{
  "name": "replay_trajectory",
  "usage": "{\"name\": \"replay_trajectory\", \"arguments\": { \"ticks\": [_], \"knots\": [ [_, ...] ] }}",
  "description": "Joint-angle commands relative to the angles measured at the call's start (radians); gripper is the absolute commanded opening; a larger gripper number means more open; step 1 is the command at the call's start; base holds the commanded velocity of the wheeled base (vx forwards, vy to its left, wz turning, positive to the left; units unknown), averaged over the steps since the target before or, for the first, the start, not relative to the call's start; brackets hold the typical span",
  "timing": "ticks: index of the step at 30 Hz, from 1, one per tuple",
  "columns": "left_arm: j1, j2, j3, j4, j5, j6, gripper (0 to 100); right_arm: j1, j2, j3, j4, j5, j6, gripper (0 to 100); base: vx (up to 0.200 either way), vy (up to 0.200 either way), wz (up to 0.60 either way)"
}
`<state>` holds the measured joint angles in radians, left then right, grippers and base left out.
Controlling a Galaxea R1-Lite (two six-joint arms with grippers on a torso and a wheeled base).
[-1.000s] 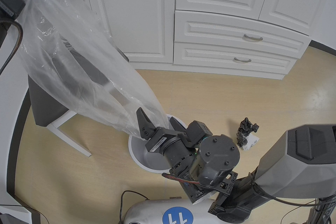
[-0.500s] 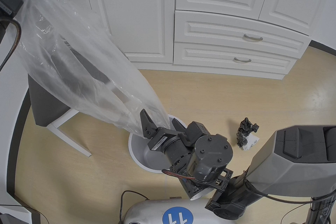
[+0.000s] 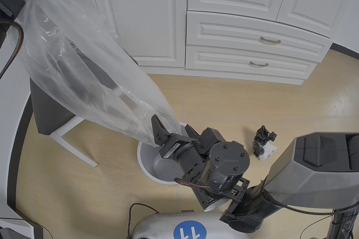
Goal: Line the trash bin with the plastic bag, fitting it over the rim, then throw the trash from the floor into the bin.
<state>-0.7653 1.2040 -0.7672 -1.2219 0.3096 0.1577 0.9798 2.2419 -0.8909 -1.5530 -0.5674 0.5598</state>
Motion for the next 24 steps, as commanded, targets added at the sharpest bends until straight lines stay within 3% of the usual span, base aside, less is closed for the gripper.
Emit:
{"name": "replay_trajectory", "arguments": {
  "ticks": [1, 17, 18, 24],
  "knots": [
    [-0.006, 0.002, 0.000, -0.001, 0.000, 0.000, 0, -0.003, -0.004, -0.002, -0.018, 0.000, 0.000, 100, 0.000, 0.000, 0.00],
    [-0.008, 0.003, 0.000, -0.001, 0.000, 0.000, 0, -0.003, 0.002, -0.011, -0.018, -0.002, -0.001, 100, 0.000, 0.000, 0.00],
    [-0.008, 0.003, 0.000, -0.001, 0.000, 0.000, 0, -0.004, 0.002, -0.011, -0.018, -0.002, -0.001, 0, 0.000, 0.000, 0.00],
    [-0.009, 0.014, 0.000, -0.001, 0.000, -0.003, 0, -0.004, -0.027, -0.002, -0.018, 0.001, -0.003, 0, 0.000, 0.000, 0.00]
  ]
}}
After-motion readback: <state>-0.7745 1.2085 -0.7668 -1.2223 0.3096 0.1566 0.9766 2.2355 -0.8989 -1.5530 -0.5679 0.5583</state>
